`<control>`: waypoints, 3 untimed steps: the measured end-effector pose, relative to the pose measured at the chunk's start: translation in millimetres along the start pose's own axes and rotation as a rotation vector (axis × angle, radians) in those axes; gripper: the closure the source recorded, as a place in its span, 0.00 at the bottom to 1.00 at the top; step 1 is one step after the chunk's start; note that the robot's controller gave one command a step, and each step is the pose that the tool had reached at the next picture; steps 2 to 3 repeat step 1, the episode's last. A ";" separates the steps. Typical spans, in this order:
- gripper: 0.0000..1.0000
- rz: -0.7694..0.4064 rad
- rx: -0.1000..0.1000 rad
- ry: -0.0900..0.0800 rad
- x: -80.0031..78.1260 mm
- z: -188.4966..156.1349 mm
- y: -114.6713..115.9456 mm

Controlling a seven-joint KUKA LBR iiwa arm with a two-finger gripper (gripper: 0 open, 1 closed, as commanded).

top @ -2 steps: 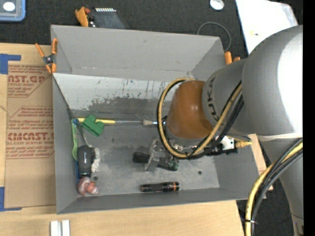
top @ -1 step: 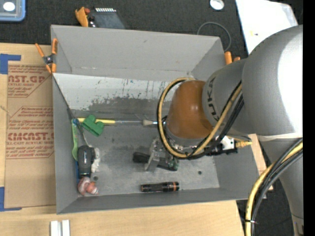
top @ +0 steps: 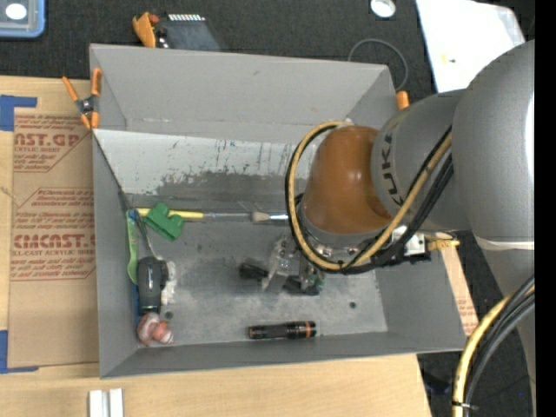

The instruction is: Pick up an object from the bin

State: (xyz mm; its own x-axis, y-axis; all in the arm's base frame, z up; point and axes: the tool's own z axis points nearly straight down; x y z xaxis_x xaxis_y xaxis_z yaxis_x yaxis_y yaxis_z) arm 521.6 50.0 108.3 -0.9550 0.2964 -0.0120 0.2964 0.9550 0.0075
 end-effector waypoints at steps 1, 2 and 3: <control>1.00 0.000 -0.001 -0.003 -1.3 -34.7 0.6; 1.00 0.000 -0.001 -0.003 -1.3 -34.7 0.6; 1.00 0.000 -0.001 -0.003 -1.3 -34.7 0.6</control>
Offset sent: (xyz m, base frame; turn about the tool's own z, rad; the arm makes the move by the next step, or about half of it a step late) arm 0.0007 0.0001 0.0717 0.0003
